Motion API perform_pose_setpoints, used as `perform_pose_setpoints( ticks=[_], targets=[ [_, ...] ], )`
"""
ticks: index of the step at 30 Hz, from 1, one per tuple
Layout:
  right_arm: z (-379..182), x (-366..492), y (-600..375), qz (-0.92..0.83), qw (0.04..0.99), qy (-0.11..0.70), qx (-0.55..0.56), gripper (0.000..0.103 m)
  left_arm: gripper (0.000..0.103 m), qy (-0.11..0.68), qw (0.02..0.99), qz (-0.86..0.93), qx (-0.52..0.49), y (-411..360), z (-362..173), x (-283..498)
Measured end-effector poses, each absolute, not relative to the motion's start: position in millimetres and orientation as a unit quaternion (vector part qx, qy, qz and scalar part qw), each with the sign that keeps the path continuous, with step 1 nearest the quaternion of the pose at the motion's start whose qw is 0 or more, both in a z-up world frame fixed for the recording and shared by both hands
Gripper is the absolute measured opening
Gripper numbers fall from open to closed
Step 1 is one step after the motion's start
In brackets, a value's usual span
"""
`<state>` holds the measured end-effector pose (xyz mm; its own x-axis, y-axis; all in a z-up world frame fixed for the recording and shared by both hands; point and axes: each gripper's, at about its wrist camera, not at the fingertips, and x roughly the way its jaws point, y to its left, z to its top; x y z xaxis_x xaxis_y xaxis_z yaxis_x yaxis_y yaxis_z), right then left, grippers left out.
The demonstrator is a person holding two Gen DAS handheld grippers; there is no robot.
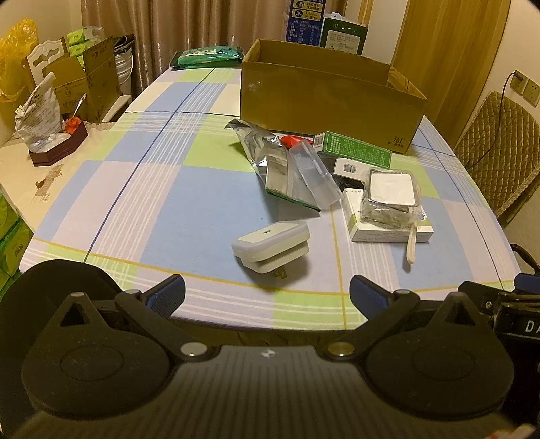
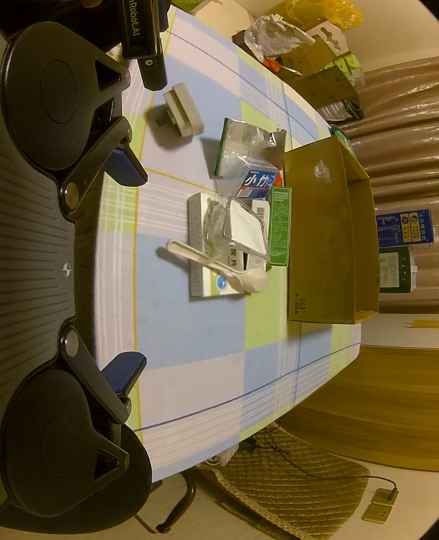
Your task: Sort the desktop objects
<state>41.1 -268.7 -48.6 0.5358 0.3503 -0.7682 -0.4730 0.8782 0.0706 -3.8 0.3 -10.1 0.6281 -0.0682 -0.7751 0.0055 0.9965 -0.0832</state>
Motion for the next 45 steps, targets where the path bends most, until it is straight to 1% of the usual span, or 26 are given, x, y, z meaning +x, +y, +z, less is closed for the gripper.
perform_pose_setpoints(
  ticks=[31, 38, 45],
  targets=[
    [-52.3, 47.3, -266.6, 0.235, 0.875, 0.417, -0.079, 0.101, 0.102, 0.437, 0.899, -0.015, -0.039, 3.0, -11.4, -1.7],
    [-58.2, 58.2, -265.0, 0.234, 0.875, 0.416, -0.082, 0.101, 0.102, 0.447, 0.894, -0.014, -0.039, -1.4, -16.9, 9.7],
    [-66.4, 70.2, -265.0, 0.235, 0.872, 0.422, -0.078, 0.101, 0.102, 0.445, 0.893, 0.01, -0.059, -3.7, -24.4, 31.4]
  ],
)
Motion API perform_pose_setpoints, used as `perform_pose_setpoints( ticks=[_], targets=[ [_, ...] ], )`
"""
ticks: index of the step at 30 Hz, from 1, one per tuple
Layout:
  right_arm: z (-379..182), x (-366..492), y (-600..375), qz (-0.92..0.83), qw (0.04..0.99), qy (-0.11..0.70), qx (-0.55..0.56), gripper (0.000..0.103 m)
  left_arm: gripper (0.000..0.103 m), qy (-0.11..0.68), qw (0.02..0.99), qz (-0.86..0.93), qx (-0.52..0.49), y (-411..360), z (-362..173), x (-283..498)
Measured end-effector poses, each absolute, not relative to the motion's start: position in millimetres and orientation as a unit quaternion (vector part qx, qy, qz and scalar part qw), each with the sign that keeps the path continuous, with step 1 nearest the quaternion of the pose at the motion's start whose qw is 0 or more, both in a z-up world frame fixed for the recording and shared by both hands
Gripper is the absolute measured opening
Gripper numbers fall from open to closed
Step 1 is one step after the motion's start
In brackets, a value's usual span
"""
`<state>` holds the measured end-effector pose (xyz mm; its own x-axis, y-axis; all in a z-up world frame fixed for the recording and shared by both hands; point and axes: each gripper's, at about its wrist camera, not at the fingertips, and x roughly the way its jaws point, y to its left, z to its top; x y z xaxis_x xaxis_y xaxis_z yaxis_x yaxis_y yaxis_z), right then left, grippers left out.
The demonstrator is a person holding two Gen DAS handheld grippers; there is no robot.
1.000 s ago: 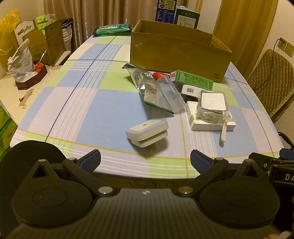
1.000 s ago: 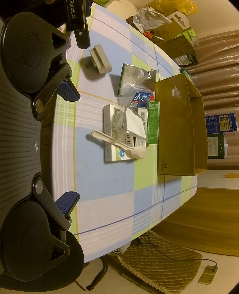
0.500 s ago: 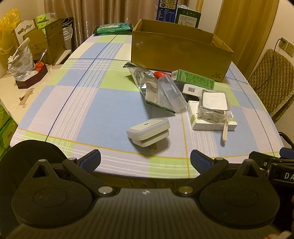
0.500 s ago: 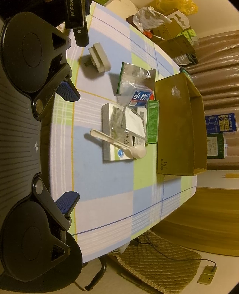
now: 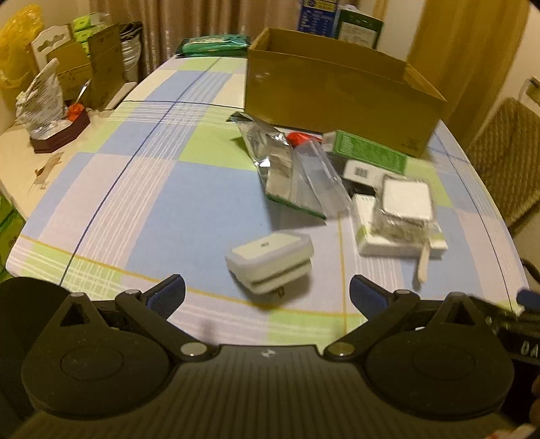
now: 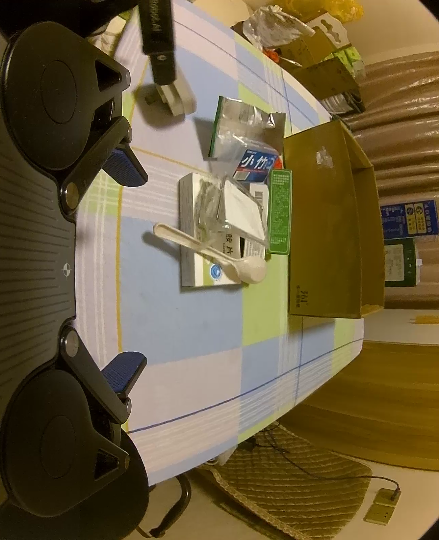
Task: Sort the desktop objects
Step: 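Grasp the white square night light with the left gripper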
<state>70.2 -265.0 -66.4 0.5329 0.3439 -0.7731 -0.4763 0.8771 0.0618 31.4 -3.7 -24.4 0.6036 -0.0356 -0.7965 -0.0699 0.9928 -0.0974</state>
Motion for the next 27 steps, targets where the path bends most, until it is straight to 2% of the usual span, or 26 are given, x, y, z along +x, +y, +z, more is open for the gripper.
perform_pose_setpoints(
  ticks=[16, 22, 27],
  targets=[
    [-92.4, 101.0, -243.0, 0.261, 0.863, 0.427, -0.072, 0.101, 0.098, 0.43, 0.896, 0.065, -0.091, -1.9, -58.4, 57.5],
    [-98.5, 107.9, -233.3, 0.263, 0.863, 0.422, -0.085, 0.101, 0.092, 0.423, 0.899, 0.049, -0.103, -2.7, -65.9, 66.9],
    [-103.3, 112.7, -231.1, 0.261, 0.863, 0.425, -0.085, 0.101, 0.08, 0.425, 0.9, 0.044, -0.092, -6.4, -70.2, 72.1]
  ],
)
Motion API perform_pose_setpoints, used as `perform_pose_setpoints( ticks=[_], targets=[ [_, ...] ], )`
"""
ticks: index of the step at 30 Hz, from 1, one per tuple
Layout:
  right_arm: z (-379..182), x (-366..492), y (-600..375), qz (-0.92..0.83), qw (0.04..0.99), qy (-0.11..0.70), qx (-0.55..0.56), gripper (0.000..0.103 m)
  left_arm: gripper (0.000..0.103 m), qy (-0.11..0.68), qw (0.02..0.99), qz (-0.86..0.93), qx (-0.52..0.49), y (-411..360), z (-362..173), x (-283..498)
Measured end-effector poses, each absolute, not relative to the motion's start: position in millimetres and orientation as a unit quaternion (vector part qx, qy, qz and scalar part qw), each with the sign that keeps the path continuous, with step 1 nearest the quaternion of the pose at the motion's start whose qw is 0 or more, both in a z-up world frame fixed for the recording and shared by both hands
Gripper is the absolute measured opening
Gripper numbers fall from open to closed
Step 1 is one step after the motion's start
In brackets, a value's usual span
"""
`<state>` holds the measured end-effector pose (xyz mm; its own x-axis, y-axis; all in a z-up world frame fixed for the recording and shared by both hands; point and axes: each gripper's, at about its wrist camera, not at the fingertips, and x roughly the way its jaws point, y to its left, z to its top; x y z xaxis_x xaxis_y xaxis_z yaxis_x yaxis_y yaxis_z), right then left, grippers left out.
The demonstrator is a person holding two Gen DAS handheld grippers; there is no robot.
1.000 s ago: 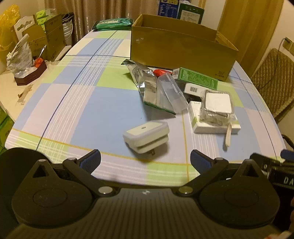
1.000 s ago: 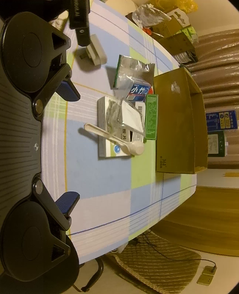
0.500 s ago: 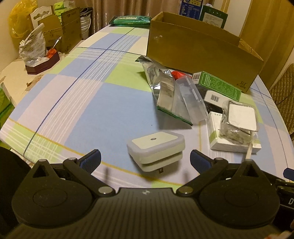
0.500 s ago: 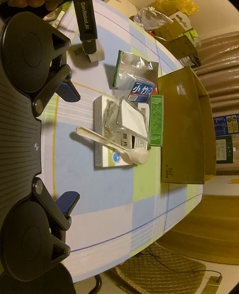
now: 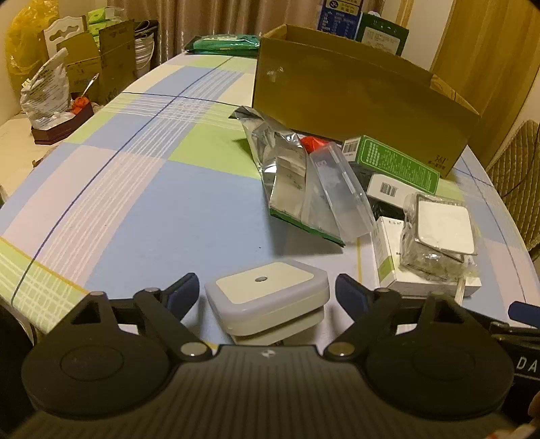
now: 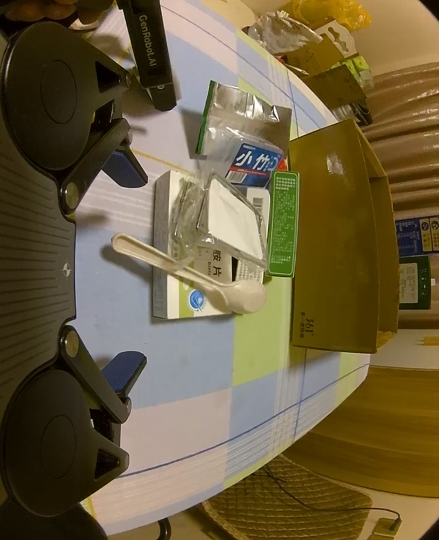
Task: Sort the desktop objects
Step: 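Grasp the white square night light with the left gripper, then grasp the white plastic spoon with the right gripper while the left gripper holds the night light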
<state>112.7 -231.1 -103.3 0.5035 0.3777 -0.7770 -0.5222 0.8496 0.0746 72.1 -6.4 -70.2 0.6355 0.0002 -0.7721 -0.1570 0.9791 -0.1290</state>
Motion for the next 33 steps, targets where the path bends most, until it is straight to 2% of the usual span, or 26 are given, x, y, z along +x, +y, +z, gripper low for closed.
perform_pose_setpoints(
  ticks=[3, 23, 27, 33],
  targets=[
    [-105.1, 114.4, -230.4, 0.259, 0.863, 0.424, -0.086, 0.101, 0.073, 0.434, 0.895, 0.044, -0.095, -4.9, -73.7, 74.3],
    [-112.1, 120.8, -227.3, 0.259, 0.865, 0.42, -0.09, 0.1, 0.073, 0.425, 0.902, -0.007, -0.078, -9.2, -76.5, 79.9],
    [-113.2, 123.6, -224.5, 0.265, 0.863, 0.42, -0.089, 0.082, 0.073, 0.425, 0.902, -0.008, -0.08, -7.1, -77.2, 80.5],
    [-115.3, 125.8, -220.6, 0.268, 0.862, 0.421, -0.088, 0.063, 0.073, 0.423, 0.903, -0.012, -0.075, -8.1, -77.2, 80.2]
  ],
)
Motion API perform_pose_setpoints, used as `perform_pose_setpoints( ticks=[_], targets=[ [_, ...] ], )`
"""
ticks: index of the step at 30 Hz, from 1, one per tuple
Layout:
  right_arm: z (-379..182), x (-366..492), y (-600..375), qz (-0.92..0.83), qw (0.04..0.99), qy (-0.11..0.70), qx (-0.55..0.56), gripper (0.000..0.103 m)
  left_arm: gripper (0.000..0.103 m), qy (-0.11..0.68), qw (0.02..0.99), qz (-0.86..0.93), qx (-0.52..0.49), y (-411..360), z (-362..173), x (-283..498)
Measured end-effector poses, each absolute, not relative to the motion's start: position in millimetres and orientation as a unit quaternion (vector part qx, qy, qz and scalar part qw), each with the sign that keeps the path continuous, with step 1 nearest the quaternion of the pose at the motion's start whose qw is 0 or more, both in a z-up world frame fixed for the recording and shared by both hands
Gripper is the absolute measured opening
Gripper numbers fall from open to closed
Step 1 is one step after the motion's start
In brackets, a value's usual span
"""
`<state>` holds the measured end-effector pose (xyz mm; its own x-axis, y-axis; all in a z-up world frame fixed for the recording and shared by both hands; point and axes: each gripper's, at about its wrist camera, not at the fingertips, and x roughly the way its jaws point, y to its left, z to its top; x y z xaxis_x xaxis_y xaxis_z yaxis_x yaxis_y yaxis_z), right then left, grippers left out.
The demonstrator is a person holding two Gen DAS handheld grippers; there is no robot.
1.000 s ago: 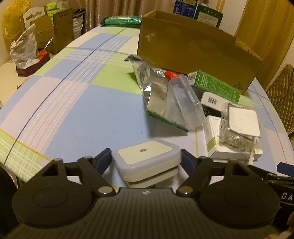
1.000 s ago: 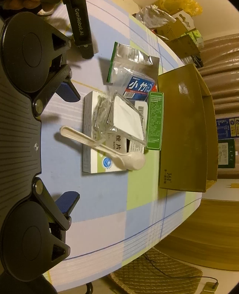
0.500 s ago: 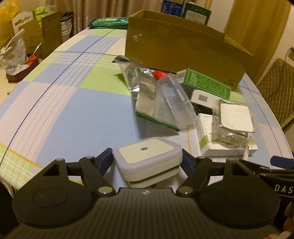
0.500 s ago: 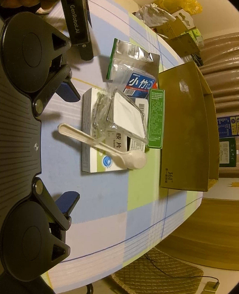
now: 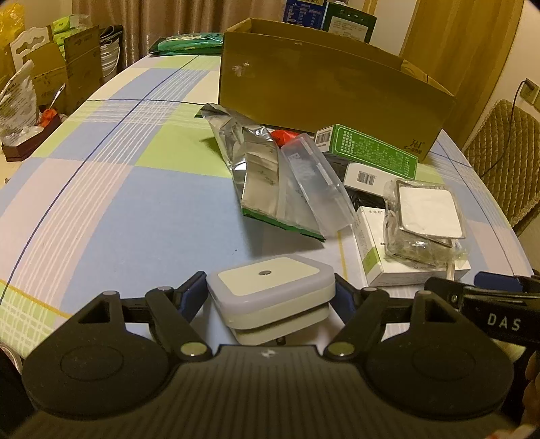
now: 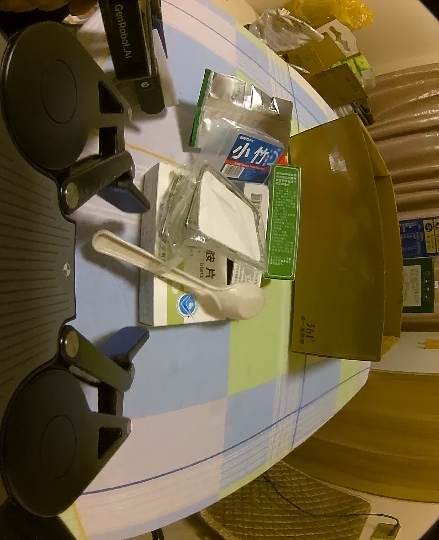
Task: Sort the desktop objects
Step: 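Grasp the white plastic spoon with the right gripper while the left gripper holds the night light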
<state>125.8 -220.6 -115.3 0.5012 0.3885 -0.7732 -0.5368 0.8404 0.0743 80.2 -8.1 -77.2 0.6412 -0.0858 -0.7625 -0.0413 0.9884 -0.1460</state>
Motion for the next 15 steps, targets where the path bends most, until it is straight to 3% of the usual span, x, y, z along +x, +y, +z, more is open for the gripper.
perform_pose_setpoints(
  ticks=[8, 10, 15],
  targets=[
    [-119.1, 132.3, -217.4, 0.274, 0.854, 0.438, -0.061, 0.029, 0.073, 0.418, 0.906, -0.021, -0.061, -11.6, -77.8, 81.0],
    [-118.2, 132.1, -219.2, 0.271, 0.855, 0.438, -0.059, 0.014, 0.073, 0.418, 0.906, -0.022, -0.059, -12.4, -77.8, 81.5],
    [-112.5, 130.9, -228.7, 0.257, 0.86, 0.438, -0.054, 0.01, 0.073, 0.419, 0.906, -0.023, -0.056, -13.6, -77.5, 81.2]
  ],
)
